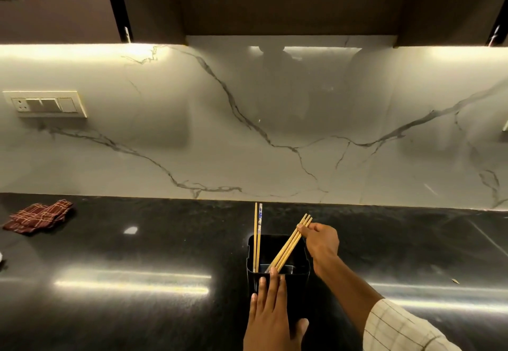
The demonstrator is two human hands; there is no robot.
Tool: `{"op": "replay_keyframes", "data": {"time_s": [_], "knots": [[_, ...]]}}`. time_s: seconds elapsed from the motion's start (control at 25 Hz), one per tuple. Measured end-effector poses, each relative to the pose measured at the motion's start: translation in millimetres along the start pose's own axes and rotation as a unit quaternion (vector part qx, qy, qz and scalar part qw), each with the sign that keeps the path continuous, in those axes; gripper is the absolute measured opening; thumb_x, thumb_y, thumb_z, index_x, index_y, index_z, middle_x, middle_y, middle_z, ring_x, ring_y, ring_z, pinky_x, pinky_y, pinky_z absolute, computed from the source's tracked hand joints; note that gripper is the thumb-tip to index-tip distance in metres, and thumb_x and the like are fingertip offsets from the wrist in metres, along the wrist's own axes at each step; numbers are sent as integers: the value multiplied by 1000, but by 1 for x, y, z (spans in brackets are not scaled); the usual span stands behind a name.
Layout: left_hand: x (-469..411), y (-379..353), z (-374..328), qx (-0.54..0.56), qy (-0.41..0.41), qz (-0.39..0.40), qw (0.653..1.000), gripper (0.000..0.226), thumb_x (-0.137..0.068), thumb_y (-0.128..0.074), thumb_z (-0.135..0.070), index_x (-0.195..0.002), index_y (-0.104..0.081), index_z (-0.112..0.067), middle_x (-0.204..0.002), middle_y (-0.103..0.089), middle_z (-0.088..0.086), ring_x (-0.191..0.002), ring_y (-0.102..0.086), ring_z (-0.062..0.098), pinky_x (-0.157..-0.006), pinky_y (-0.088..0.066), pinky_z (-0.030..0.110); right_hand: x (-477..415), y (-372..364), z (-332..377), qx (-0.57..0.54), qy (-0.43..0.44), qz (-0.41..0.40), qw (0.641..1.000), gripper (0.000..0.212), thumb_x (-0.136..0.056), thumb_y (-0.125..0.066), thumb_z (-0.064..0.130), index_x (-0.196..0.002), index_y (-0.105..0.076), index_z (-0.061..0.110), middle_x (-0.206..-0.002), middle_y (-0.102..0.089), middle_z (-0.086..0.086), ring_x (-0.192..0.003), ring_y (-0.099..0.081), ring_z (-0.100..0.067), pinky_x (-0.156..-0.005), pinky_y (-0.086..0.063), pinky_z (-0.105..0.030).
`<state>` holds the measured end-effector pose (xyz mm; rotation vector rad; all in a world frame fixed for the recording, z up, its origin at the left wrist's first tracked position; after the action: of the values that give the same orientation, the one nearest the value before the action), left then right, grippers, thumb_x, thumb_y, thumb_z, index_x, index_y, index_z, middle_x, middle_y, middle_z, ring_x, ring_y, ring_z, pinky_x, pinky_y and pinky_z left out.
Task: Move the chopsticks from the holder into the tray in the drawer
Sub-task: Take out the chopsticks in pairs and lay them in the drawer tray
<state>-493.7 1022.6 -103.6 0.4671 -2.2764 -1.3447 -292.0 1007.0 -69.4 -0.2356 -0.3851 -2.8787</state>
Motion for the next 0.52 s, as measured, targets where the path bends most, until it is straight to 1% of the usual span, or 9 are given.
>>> {"op": "replay_keyframes", "data": {"time_s": [0.08, 0.12, 0.2, 0.28, 0.36, 0.4, 0.44, 0.48, 0.52], "knots": [[1, 0, 1, 18, 4, -11, 1000, 96, -98, -41, -62, -159, 22, -24, -159, 39, -7, -150, 28, 18, -126, 6, 42, 8, 8, 10, -15, 27, -39, 999, 12, -91, -78, 21, -84, -80, 11, -76, -73, -2, -67, -64, -10, -58, -50, -24], [2, 0, 0, 34, 6, -18, 999, 95, -98, -42, -61, -159, 21, -25, -159, 38, -9, -150, 28, 17, -126, 6, 42, 12, 14, 15, -22, 42, -58, 997, 12, -92, -77, 22, -88, -81, 11, -76, -72, -1, -67, -64, -9, -59, -50, -24], [4, 1, 0, 76, 10, -41, 996, 92, -98, -45, -58, -161, 16, -30, -161, 33, -14, -152, 24, 15, -127, 4, 41, 20, 26, 28, -55, 65, -81, 993, 13, -95, -74, 20, -92, -81, 10, -80, -74, -4, -71, -68, -14, -68, -59, -31], [6, 2, -1, 137, 13, -69, 988, 87, -99, -47, -54, -163, 7, -30, -164, 26, -17, -152, 20, 10, -127, 2, 40, 31, 40, 41, -132, 73, -79, 985, 13, -96, -72, 16, -85, -77, 13, -86, -77, -10, -81, -75, -22, -79, -65, -40], [10, 4, -4, 227, 10, -99, 969, 81, -101, -49, -49, -164, -3, -27, -168, 14, -16, -152, 15, 7, -127, 0, 39, 45, 57, 51, -205, 76, -70, 973, 18, -98, -69, 13, -82, -73, 19, -89, -79, -11, -88, -79, -22, -80, -65, -38], [12, 7, -6, 280, 11, -121, 952, 78, -102, -51, -47, -164, -9, -25, -170, 6, -12, -154, 9, 8, -128, -4, 39, 52, 66, 55, -230, 78, -67, 968, 17, -100, -67, 12, -84, -73, 18, -89, -79, -10, -89, -79, -21, -79, -66, -34], [15, 11, -9, 333, 20, -146, 931, 74, -102, -53, -44, -164, -16, -23, -172, -5, -8, -157, -2, 10, -128, -12, 38, 60, 76, 59, -252, 79, -67, 962, 15, -101, -66, 11, -88, -74, 16, -90, -80, -9, -89, -80, -19, -75, -66, -31], [18, 17, -11, 385, 33, -173, 906, 71, -102, -55, -42, -162, -24, -21, -170, -20, -4, -156, -18, 11, -126, -21, 35, 67, 85, 61, -277, 77, -66, 956, 13, -101, -64, 10, -93, -74, 12, -90, -80, -10, -88, -81, -18, -71, -66, -28], [22, 23, -13, 437, 47, -191, 878, 69, -101, -57, -42, -160, -32, -20, -165, -36, -1, -149, -34, 11, -122, -30, 32, 74, 93, 61, -301, 69, -63, 949, 11, -102, -64, 10, -97, -74, 7, -91, -79, -12, -86, -81, -18, -68, -66, -26]]}}
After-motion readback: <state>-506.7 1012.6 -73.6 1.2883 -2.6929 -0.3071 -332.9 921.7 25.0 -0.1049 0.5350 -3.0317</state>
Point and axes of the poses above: each hand's wrist, its own x-axis away from the middle knuckle, its own y-axis out of the back of the hand, z = x × y, the point moved 5 cm from there along -x, towards the middle knuckle
